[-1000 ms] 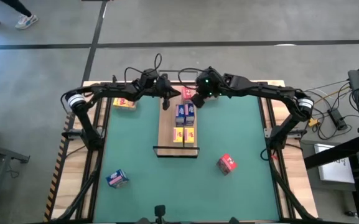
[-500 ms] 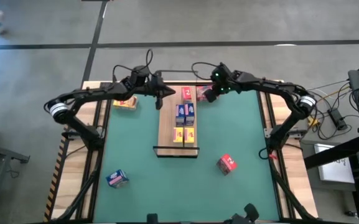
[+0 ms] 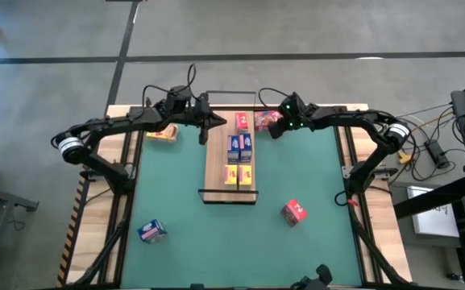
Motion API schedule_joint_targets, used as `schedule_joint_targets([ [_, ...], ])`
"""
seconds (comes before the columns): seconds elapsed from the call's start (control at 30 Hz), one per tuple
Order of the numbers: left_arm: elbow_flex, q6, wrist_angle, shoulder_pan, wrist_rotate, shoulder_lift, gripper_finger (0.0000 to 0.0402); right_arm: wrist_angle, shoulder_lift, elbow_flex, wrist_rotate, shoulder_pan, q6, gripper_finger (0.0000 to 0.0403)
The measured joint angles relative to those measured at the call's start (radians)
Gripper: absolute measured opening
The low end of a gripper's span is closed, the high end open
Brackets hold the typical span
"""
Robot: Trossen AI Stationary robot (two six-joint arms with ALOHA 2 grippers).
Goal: Stack cereal on shelf
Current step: Put the top red cereal box on the shelf aligned with the other red cereal box
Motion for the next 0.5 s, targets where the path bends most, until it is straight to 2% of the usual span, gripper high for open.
schedule_joint_targets([
  [0.1,0.0,0.0,0.0,-0.007,0.0,0.0,0.0,0.036,0.004,-0.015,0.0,0.0,0.0,0.0013],
  [0.3,0.0,-0.004,-0.007,-0.017,0.001,0.0,0.0,-0.056,-0.019,-0.002,-0.005,0.001,0.003,0.0013],
  [0.5,0.0,-0.004,-0.006,-0.018,0.001,0.0,0.0,-0.032,-0.045,0.063,0.0,0.002,-0.01,0.0013],
])
